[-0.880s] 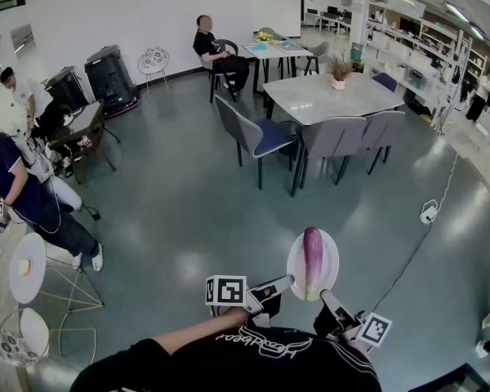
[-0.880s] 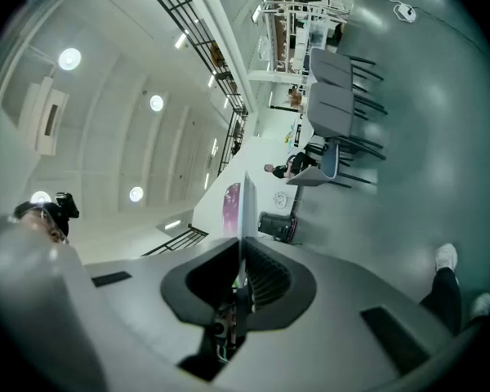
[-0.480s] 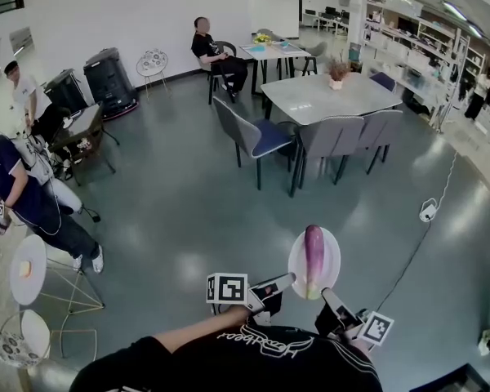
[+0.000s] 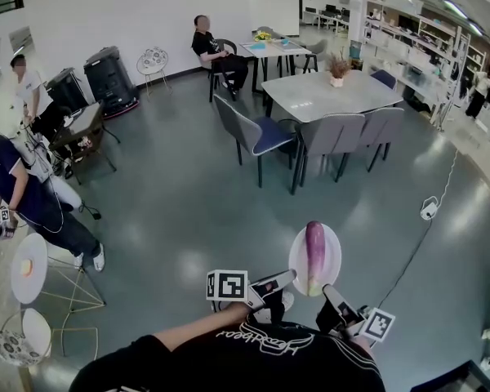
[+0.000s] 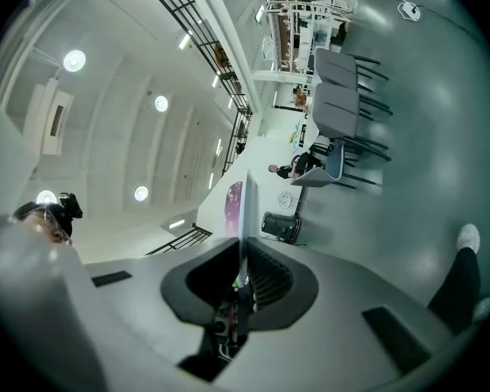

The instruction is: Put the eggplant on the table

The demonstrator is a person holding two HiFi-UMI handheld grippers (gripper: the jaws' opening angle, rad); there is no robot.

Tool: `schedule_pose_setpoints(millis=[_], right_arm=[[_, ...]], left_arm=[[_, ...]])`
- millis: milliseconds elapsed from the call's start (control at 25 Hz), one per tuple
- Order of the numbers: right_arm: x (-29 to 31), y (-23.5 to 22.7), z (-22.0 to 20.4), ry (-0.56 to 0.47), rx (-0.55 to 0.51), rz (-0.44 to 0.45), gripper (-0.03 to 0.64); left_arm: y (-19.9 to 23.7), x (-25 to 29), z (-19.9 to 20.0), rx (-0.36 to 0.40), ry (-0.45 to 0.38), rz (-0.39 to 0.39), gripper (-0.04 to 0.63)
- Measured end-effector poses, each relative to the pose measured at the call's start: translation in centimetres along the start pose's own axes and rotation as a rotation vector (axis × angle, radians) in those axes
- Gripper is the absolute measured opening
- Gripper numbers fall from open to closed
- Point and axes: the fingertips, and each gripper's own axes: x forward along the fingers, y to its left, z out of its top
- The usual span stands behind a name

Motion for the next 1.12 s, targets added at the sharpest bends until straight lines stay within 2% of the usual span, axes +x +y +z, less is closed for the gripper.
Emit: schedule_pose_setpoints(millis=[480,840,1120], right_arm=[[1.0,-1.1,1.7,0.020,0.001,-0.012,0.018],[3.1,-3.4,3.5,0.022,0.024,-0.017,0.018],[4.8,-5.1,6.7,0.002,0.024,-0.024,0.018]], left_arm=[[0.4,1.1,1.4,0.005,-0.015,-0.011,0.025],[2.3,2.5,4.0,-0.004,-0.018,0.009,0.026],[3.4,5.2,6.9,0.001,0.002,0.009,0.025]])
